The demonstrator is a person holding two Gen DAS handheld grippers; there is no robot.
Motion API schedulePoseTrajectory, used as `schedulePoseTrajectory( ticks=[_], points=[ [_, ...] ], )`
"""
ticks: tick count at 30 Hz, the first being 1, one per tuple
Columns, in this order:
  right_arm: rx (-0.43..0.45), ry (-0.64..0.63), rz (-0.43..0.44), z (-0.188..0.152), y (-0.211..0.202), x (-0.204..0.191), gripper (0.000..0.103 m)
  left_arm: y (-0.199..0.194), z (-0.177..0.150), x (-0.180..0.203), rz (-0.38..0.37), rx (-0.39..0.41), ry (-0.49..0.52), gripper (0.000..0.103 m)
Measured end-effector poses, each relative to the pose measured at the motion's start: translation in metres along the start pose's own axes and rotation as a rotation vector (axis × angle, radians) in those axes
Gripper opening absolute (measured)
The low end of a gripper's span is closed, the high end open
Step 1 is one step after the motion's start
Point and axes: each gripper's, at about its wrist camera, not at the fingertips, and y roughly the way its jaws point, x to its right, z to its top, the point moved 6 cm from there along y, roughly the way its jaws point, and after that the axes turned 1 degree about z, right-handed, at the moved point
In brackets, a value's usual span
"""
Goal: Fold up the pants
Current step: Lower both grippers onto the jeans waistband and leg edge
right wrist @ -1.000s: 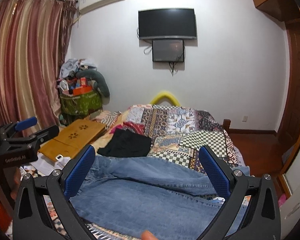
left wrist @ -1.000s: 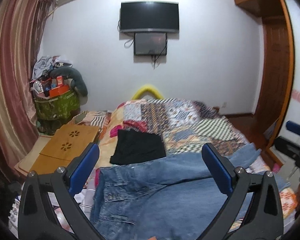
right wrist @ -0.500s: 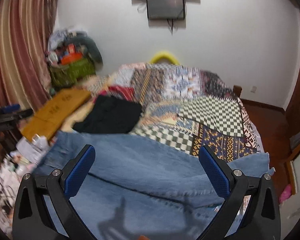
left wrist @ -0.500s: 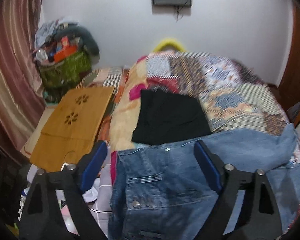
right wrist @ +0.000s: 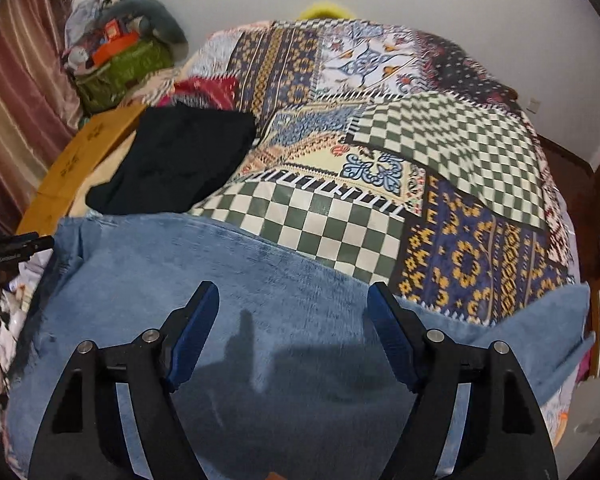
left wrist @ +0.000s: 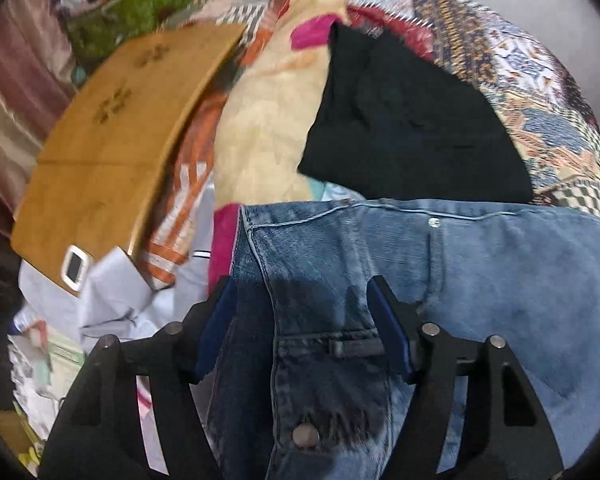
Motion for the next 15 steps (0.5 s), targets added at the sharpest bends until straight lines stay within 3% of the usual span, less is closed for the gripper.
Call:
schedulePoseTrajectory(
  ticks=[5, 8, 11, 13, 14, 15],
  points=[
    [-0.019, -0.085, 0.038, 0.007, 0.016, -0.013, 0.073, 0.028, 0.002, -0.005, -0.046, -0.072, -0.067, 0.068],
    [-0.036, -0.149, 0.021, 0.01, 0.031, -0.021, 0.072, 0.027, 0.01, -0.001, -0.013, -0.043, -0.049, 0.067],
    [-0.063, -0.2, 0.018, 0.009, 0.044, -0.03, 0.063, 0.026, 0.018, 0.009, 0.022, -0.009, -0.008, 0.052],
    [-0.052, -0.223, 0.015, 0.009, 0.046, -0.034, 0.057, 0.025, 0.019, 0.015, 0.056, 0.012, 0.026, 0.031],
    [-0.048, -0.234, 0.022, 0.007, 0.045, -0.037, 0.05, 0.025, 0.02, 0.016, 0.079, 0.014, 0.038, 0.015],
    [-0.048, -0.236, 0.024, 0.007, 0.044, -0.038, 0.048, 0.026, 0.02, 0.016, 0.097, 0.014, 0.04, 0.011]
  ],
)
